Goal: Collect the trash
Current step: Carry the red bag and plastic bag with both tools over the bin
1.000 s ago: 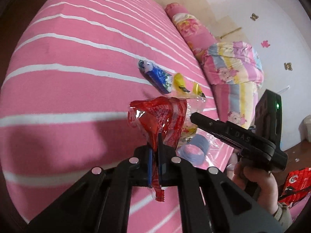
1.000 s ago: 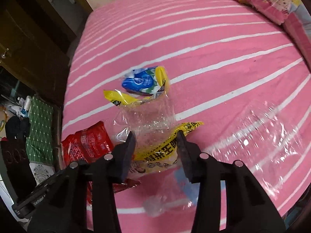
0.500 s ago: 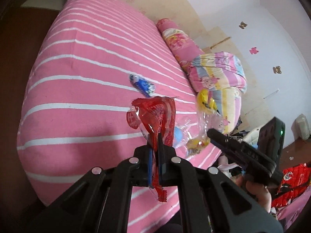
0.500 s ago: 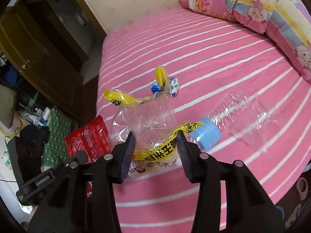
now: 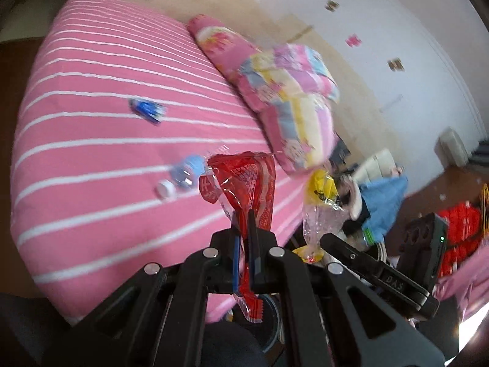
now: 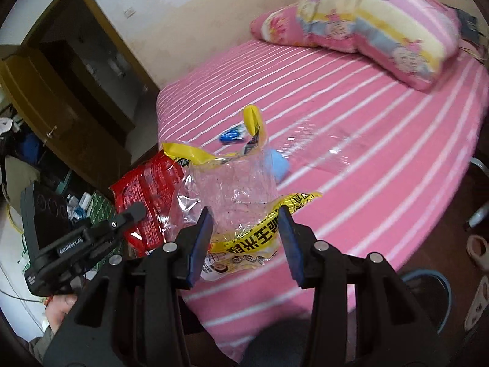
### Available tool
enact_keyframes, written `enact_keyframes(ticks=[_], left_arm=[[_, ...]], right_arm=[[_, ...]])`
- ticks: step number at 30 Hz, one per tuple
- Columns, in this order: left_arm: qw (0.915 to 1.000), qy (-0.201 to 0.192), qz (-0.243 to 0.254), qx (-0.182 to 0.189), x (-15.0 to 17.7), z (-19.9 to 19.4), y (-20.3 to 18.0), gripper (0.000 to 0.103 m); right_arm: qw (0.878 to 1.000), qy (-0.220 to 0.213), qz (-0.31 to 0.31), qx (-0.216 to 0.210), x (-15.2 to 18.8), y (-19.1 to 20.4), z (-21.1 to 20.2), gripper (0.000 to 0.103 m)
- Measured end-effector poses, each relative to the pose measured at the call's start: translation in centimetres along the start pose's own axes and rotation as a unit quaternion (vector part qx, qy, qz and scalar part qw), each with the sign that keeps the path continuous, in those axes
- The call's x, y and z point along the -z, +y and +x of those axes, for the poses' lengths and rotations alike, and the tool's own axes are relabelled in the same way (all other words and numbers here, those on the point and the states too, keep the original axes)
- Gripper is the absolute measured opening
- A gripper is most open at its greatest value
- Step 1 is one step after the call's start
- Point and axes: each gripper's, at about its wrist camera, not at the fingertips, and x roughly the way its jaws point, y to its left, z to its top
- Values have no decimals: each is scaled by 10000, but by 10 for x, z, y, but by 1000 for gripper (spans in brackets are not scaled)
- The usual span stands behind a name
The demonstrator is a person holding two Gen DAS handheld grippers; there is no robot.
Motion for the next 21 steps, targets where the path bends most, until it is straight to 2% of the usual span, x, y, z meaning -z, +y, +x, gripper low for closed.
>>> enact_keyframes(ticks=[5,11,21], left_arm=[[9987,369,294,197,30,22,-41,4],[9918,1037,631,388,79,67,-85,4],[9657,2229,1271,397,170,161,-136,4]], right_arm=[[9988,-193,367,257,32,-46,-48,45],[9935,-261,942,577,77,-112,-89,45],[9785,-161,1793,1008,145,-206,-112,45]])
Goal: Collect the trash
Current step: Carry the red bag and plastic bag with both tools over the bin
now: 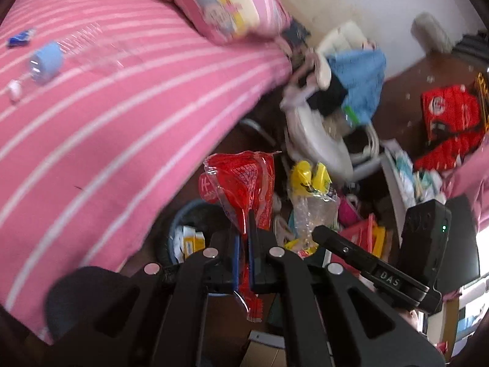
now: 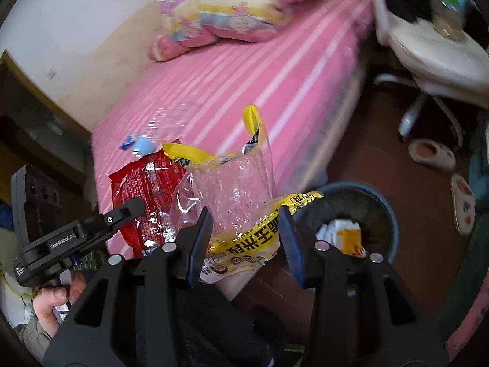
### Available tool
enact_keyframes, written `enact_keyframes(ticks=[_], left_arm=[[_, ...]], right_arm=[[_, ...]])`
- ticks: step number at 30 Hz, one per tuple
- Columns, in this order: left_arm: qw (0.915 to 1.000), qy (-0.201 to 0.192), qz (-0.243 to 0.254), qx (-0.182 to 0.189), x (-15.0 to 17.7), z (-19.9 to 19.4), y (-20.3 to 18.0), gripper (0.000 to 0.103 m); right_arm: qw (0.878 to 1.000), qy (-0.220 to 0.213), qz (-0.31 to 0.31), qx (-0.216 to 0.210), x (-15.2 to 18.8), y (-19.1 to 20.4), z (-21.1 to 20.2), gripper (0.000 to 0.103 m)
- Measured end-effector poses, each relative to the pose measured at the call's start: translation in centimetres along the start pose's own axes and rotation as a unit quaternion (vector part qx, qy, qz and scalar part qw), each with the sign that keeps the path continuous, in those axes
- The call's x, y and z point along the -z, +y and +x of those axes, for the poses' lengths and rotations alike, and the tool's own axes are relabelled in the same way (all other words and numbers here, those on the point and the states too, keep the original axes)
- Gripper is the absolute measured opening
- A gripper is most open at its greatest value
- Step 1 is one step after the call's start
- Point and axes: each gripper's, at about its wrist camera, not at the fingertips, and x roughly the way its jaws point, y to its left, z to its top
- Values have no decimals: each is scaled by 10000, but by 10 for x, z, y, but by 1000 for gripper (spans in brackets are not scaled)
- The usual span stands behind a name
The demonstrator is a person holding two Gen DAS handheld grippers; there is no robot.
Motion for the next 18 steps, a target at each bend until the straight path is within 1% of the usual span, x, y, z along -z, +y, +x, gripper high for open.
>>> enact_keyframes(ticks=[1,5,10,14,18], left_arm=[[10000,89,32,0,1,9,-4,4],[9986,500,176,-82,5,54,-16,4],[9945,961,331,-247,7,109,-24,4],[9903,1271,410,-393,11,145,-25,4],[9869,1474,475,-462,16,167,-24,4]], right_arm=[[9999,43,93,91,3,-14,4,45],[9989,182,337,279,10,-48,15,46],[9958,421,600,555,20,-86,36,46],[9928,579,759,728,28,-109,48,46],[9903,681,862,856,31,-122,57,46]])
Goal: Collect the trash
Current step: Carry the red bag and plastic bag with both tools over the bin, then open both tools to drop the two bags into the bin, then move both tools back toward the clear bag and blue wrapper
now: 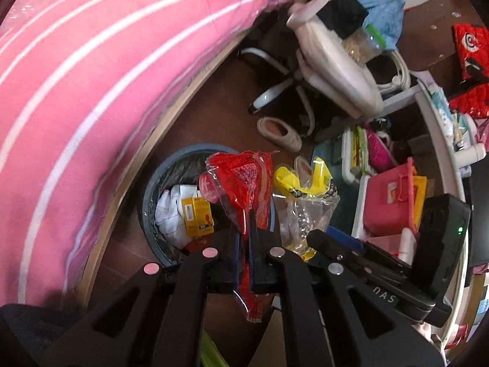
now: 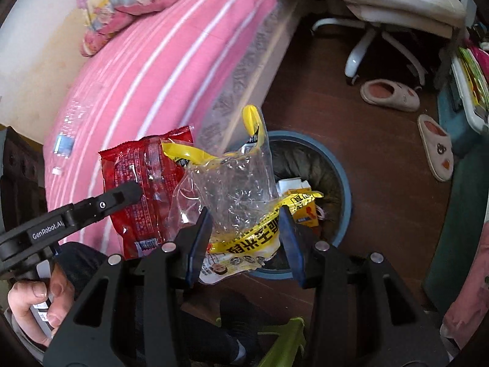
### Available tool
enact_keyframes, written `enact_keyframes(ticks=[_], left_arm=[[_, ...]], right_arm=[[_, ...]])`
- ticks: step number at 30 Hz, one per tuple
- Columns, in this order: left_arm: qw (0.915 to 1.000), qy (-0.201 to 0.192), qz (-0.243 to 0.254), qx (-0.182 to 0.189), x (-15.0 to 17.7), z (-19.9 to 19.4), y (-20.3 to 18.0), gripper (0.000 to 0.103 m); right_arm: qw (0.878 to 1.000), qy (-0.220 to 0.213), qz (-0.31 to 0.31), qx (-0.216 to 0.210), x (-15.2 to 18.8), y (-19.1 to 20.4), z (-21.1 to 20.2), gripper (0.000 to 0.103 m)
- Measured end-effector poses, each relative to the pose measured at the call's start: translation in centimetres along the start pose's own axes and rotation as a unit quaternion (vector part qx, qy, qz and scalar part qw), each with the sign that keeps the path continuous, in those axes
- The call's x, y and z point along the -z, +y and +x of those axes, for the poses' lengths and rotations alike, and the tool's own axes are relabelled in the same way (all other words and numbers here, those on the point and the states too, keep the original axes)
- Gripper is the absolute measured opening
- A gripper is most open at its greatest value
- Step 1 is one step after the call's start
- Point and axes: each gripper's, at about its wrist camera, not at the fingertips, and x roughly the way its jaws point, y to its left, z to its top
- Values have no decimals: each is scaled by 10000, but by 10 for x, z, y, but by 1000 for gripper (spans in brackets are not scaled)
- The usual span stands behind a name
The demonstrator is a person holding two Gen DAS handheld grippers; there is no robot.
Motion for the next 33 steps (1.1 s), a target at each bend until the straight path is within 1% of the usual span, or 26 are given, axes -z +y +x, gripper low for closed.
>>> enact_keyframes(ticks=[5,6,7,8,9,10,12,15,19,22,25,28,33], left_arm=[[9999,148,57,-64,0,16,-1,6],[9998,160,25,-69,-1,18,-1,12],[9998,179,-15,-129,-2,20,-1,31],[9994,219,-69,-241,-3,22,2,48],[9993,213,-99,-298,-3,22,2,72],[9993,133,-116,-331,-4,18,3,74],[9995,78,-159,-252,-4,14,5,75],[9994,45,-262,-202,-3,8,10,75],[9991,-115,-407,-1,0,-10,14,75],[9982,-303,-500,101,0,-31,20,75],[9959,-578,-670,186,-3,-60,33,75],[9922,-874,-853,234,-9,-91,49,77],[9822,-1399,-1233,218,-25,-146,90,80]], right_arm=[[9999,49,100,104,-3,-12,12,48],[9999,48,95,133,-3,-13,14,49],[9998,41,81,203,-3,-14,16,50],[9995,37,84,303,-3,-14,18,59],[9993,42,97,345,-4,-14,20,63],[9993,27,113,354,-3,-15,21,65],[9992,-23,132,374,-2,-15,18,69],[9993,-57,178,338,-2,-16,14,69],[9994,-141,283,128,-7,-14,6,70],[9992,-268,262,-111,-14,1,-3,71],[9984,-396,155,-367,-25,27,-13,75],[9966,-453,8,-683,-41,61,-17,76],[9918,-447,-483,-1099,-70,140,-11,78]])
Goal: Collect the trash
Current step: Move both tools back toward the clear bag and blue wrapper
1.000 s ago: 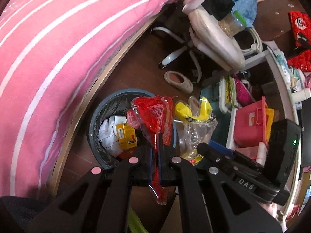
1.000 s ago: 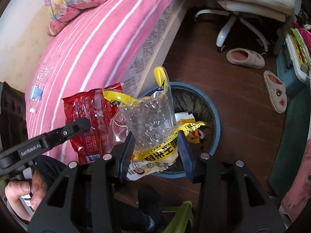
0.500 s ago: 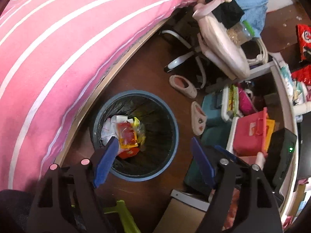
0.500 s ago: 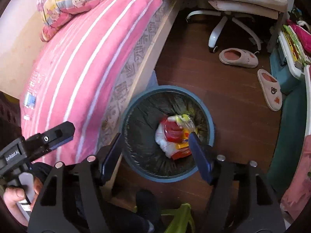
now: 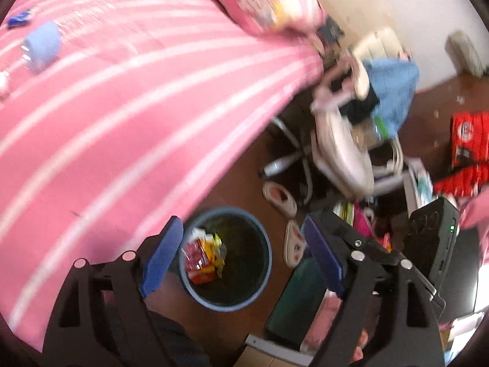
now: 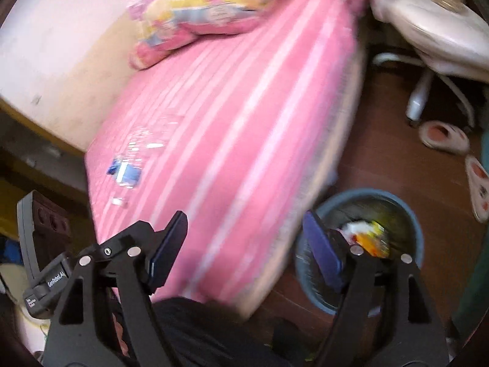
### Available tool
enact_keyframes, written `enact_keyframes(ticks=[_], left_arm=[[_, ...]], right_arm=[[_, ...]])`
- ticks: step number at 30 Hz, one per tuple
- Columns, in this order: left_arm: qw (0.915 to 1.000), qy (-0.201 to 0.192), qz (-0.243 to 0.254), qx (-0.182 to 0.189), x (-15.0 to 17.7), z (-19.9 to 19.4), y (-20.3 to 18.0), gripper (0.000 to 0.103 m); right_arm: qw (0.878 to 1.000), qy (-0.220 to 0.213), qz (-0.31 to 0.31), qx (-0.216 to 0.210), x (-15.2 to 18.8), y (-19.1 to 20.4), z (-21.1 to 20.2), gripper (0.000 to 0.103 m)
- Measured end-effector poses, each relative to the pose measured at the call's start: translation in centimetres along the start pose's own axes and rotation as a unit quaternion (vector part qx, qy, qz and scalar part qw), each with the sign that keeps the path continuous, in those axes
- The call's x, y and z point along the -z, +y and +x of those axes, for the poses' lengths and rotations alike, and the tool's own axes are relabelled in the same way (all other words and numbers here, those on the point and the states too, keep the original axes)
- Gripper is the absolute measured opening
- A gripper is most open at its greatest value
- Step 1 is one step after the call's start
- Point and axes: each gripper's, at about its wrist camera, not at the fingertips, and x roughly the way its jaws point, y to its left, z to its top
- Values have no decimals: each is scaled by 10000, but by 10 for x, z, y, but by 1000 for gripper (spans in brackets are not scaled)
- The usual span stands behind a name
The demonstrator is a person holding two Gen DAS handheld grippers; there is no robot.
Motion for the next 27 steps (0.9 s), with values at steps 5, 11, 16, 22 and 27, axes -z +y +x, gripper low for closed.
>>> enact_keyframes(ticks=[5,11,16,22,27], left_arm=[[9984,-440,-326,-101,-46,-40,42,81],[9931,-854,-684,-416,-103,-80,113,81],[9874,-1074,-1041,-522,-133,-99,173,81],[9815,-1196,-1349,-649,-166,-108,235,81],[9745,-1340,-1625,-779,-193,-106,281,82]], right_arm=[[9983,178,-520,-207,-36,73,52,78],[9961,506,-678,-256,-78,137,128,78],[9943,766,-730,-92,-99,173,192,78],[9928,932,-702,273,-114,186,252,76],[9899,1143,-792,262,-114,191,289,26]])
